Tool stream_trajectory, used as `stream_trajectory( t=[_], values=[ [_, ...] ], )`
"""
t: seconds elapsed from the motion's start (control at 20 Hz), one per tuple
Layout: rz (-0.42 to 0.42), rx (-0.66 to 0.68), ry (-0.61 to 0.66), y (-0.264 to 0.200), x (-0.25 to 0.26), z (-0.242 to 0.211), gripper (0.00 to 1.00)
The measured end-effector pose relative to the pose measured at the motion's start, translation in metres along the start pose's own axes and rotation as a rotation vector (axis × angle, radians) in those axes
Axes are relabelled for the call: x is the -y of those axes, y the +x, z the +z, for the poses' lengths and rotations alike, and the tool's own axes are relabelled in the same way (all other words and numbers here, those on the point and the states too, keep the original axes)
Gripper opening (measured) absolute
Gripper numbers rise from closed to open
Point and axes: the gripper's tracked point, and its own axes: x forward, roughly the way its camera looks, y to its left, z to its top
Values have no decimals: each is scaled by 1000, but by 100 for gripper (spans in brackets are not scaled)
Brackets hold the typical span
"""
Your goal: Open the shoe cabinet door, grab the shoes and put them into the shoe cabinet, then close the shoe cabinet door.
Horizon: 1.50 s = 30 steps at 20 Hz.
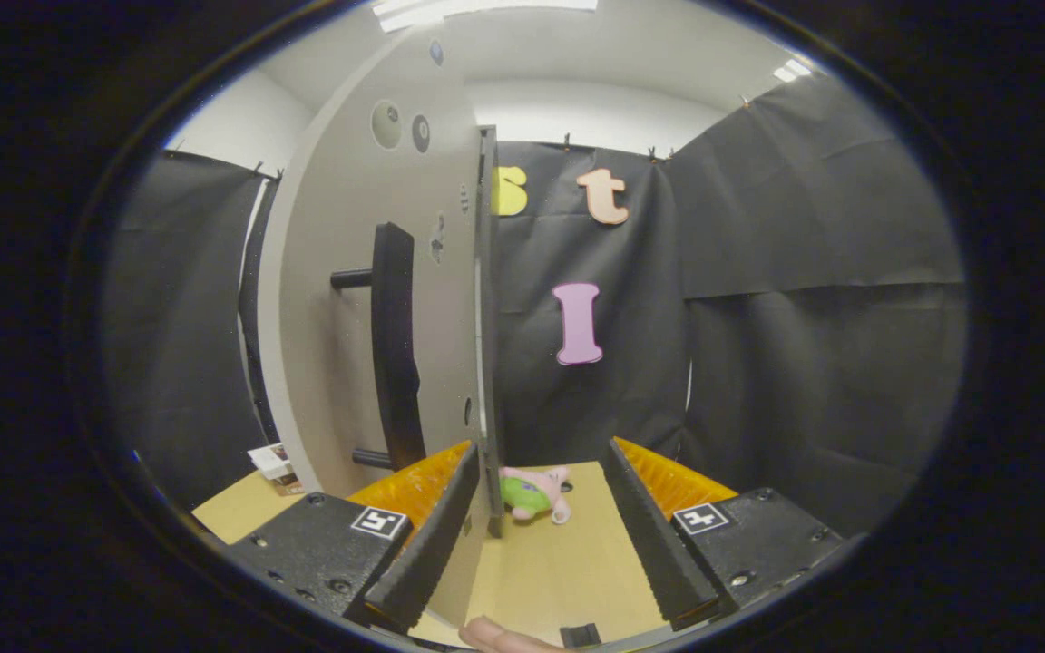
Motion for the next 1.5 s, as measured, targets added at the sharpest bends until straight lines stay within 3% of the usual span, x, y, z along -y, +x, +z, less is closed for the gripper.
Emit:
stream_trajectory(
  t=[0.4,0.8,1.1,1.35,1.5],
  values=[
    [19,20,-33,2,-70,0,92],
    [73,18,34,26,-146,-7,92],
    [173,39,59,46,-226,-6,94],
    [199,56,-18,42,-273,-17,95],
    [168,86,-59,28,-274,-19,97]
  ],
)
